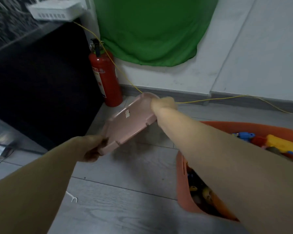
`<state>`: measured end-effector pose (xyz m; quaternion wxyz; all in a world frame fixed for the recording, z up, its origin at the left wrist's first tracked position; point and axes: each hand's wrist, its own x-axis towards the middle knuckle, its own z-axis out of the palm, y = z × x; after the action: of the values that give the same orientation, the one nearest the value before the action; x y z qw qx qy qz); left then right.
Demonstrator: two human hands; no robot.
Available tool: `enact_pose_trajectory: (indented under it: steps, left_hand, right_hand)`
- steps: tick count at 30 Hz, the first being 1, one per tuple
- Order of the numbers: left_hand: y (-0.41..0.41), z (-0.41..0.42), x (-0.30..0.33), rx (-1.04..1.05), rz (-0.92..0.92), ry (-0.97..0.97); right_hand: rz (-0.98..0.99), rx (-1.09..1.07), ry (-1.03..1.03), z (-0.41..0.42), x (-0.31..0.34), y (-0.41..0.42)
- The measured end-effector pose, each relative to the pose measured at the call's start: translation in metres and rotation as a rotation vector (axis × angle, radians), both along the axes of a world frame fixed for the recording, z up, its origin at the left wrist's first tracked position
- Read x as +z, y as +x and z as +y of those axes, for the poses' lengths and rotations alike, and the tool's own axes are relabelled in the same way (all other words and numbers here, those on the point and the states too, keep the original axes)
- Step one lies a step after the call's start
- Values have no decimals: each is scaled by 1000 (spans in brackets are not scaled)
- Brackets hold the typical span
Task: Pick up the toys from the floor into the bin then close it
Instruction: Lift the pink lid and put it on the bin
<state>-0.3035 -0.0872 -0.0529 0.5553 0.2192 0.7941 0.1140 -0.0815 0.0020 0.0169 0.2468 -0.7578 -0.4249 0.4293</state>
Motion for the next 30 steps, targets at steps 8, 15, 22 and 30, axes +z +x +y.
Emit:
enact_pose_trajectory:
  steps: [8,15,22,30]
  left_hand:
    - [37,6,68,-140,137,185]
    - [110,34,94,-392,-47,276]
    - [231,27,112,-700,70,266]
    - [279,6,91,-982,331,-46]
  right_hand:
    - [222,251,-47,-2,84,124]
    - [184,294,-122,-33,117,278]
    - [-412,70,162,-60,78,389]
    - [-404,110,196,-68,5,405]
